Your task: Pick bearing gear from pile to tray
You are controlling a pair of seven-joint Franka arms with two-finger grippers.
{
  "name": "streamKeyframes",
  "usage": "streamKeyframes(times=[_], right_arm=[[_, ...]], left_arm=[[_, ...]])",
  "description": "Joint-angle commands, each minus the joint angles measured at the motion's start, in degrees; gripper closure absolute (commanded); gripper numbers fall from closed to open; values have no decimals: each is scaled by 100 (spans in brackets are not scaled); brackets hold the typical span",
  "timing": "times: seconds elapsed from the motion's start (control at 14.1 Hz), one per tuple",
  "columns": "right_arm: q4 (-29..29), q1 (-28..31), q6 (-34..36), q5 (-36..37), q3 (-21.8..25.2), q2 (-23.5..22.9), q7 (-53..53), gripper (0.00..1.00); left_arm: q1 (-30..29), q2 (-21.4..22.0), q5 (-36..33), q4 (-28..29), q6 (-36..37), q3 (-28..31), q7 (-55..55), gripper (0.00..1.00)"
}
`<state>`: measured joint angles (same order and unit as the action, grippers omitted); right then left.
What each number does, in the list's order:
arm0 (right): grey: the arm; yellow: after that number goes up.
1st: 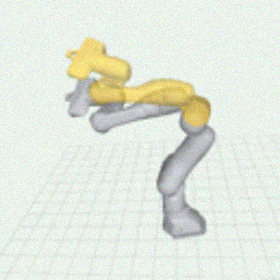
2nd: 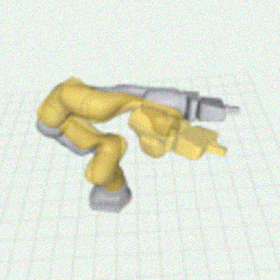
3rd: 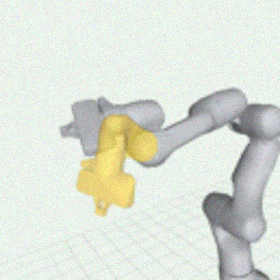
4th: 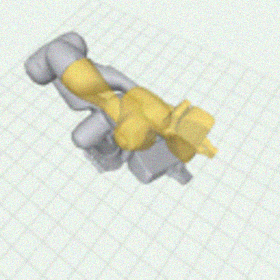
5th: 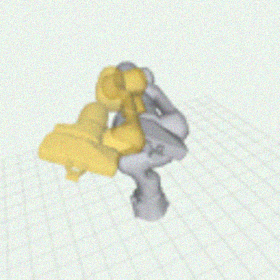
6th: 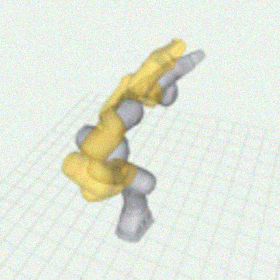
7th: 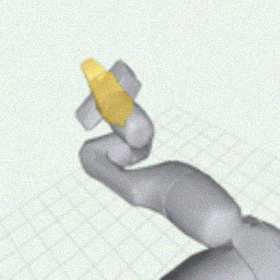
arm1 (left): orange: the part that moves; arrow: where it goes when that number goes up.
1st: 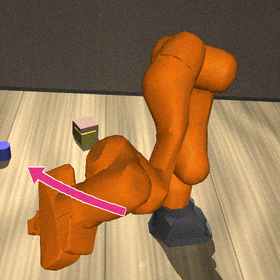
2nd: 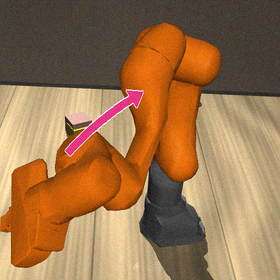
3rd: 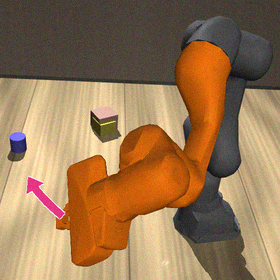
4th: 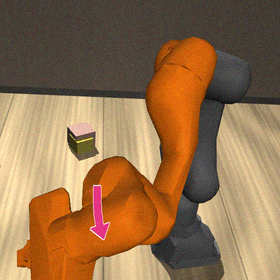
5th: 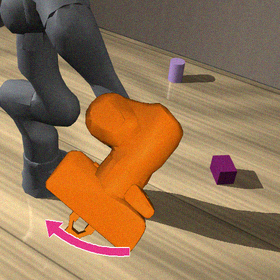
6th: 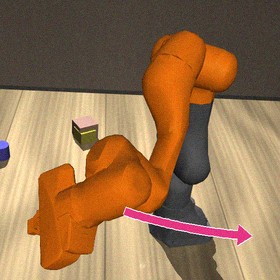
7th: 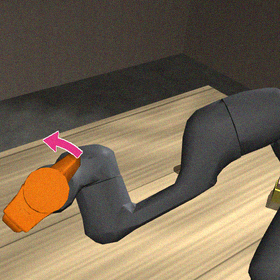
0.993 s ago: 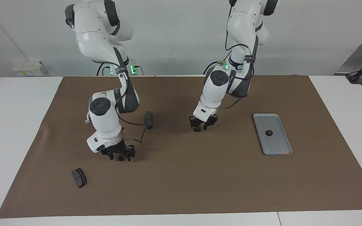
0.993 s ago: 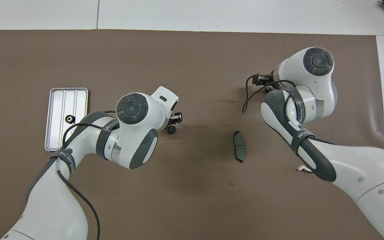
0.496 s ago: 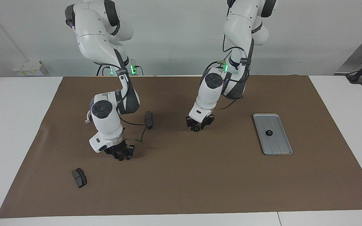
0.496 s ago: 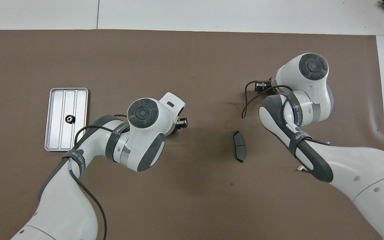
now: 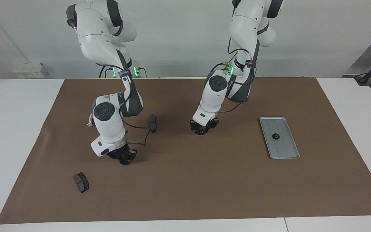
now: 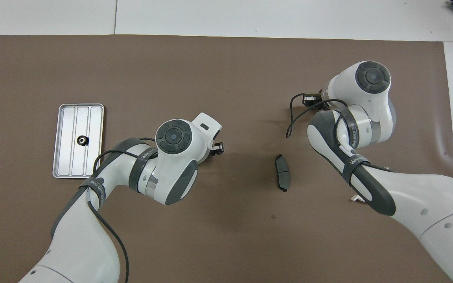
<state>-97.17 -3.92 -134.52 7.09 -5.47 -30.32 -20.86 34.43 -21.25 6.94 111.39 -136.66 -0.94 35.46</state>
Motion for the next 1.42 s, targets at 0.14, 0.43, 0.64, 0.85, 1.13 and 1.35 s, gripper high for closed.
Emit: streamKeyframes(times=[0.14,0.43,0.64,0.85,1.13,1.35], right_arm=[[-39,50,321,-93,-51,535,-14,100],[-39,6,496,-94,-60,798,-23,100],[-39,-38,803,-102,-68,1123,-23,100],[-39,-222,1033,-392,-69,1352,-128,100],[-74,-740,1060,-392,-69,1397,-935,100],[-109,-1145,919,-392,-69,1327,-1657,100]], left_arm=[[125,33,106,147,-151,103,22,54],[143,33,106,147,-133,112,23,65],[142,33,106,147,-124,112,23,71],[134,33,106,120,-116,112,23,73],[-24,121,106,-20,7,147,-48,73],[-383,165,88,-266,480,147,-109,73]])
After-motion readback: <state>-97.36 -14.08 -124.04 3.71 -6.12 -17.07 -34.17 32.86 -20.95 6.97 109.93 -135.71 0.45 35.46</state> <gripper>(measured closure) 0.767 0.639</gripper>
